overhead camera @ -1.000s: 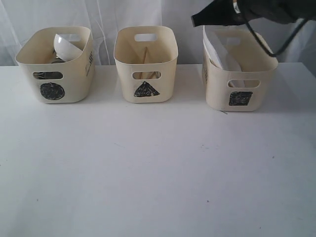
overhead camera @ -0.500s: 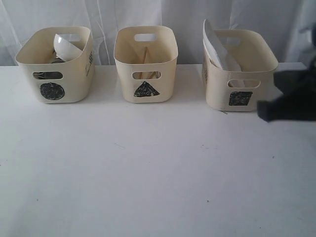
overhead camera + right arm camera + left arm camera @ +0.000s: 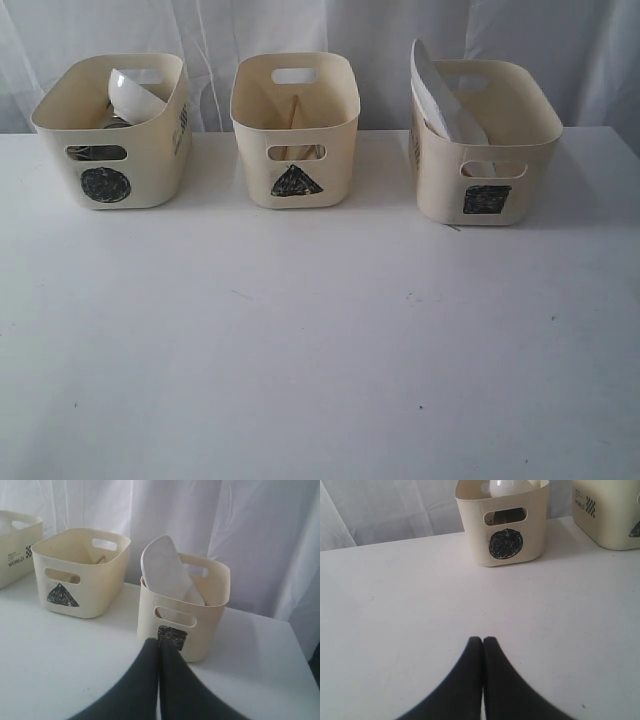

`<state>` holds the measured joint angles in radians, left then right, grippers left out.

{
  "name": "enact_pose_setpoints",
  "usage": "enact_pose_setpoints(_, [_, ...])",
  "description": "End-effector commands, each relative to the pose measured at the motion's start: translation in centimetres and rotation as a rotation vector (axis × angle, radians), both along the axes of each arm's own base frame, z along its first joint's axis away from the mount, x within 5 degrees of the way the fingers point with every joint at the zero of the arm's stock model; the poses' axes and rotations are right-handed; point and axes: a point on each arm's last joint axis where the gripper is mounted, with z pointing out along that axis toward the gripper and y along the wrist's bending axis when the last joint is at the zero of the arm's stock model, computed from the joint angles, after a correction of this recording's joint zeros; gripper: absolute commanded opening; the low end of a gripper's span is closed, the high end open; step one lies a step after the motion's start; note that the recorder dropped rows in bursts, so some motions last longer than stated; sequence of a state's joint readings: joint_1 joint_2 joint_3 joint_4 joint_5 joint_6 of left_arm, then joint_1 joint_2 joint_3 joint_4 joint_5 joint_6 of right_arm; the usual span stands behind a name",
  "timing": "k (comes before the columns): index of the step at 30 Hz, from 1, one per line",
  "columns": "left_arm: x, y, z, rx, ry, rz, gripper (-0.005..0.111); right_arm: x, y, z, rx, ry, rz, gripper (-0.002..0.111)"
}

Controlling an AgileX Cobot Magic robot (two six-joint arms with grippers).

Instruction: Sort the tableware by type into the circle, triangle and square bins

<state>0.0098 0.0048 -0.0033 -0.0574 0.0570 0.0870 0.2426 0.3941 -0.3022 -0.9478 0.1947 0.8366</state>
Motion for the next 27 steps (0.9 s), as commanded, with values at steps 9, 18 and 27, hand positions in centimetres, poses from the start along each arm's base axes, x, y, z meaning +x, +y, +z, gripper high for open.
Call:
enact_pose_setpoints(9, [0.0, 0.0, -0.1, -0.003, -0.005, 0.0, 0.0, -3.4, 0.1, -8.1, -0.176, -0.022, 0.119, 0.0])
enact_pose_setpoints(18, [0.0, 0.0, -0.1, -0.003, -0.005, 0.0, 0.0, -4.0, -0.2, -8.6, -0.206, 0.016, 0.111, 0.0])
enact_pose_setpoints(27, [0.0, 0.0, -0.1, -0.003, -0.005, 0.0, 0.0, -4.0, -0.2, -8.9, -0.196, 0.049, 0.108, 0.0])
